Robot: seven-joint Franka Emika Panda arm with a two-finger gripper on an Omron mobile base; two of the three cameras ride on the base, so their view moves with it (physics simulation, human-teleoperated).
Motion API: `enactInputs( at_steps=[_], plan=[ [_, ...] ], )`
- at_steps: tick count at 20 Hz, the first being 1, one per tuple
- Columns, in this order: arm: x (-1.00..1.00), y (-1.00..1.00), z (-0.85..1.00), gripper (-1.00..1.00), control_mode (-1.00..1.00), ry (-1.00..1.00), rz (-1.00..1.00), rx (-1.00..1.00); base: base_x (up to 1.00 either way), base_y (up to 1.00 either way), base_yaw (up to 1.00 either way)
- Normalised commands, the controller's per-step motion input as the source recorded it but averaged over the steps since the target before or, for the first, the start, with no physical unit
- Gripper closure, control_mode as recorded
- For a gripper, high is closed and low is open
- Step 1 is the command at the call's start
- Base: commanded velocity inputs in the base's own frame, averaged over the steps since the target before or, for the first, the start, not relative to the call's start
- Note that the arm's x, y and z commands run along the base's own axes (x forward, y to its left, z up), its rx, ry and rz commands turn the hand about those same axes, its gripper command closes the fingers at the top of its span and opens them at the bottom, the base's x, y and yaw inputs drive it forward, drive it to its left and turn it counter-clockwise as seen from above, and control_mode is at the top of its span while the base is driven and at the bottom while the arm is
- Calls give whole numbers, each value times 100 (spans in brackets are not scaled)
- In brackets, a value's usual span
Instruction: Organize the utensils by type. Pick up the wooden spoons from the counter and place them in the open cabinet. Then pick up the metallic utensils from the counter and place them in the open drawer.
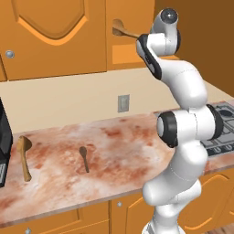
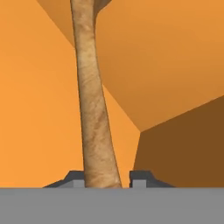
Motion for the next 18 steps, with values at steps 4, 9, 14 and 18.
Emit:
enactInputs(
  at_steps=[4,9,14,18],
  plan=[
    [31,48,-23,-100,-100,10,0,-1,0,0,0],
    [6,29,-22,-100,-100,1,0,0,0,0,0],
    [-6,40,-17,-100,-100,-9,0,0,0,0,0],
    [-46,31,-19,-100,-100,-21,0,0,0,0,0]
  ],
)
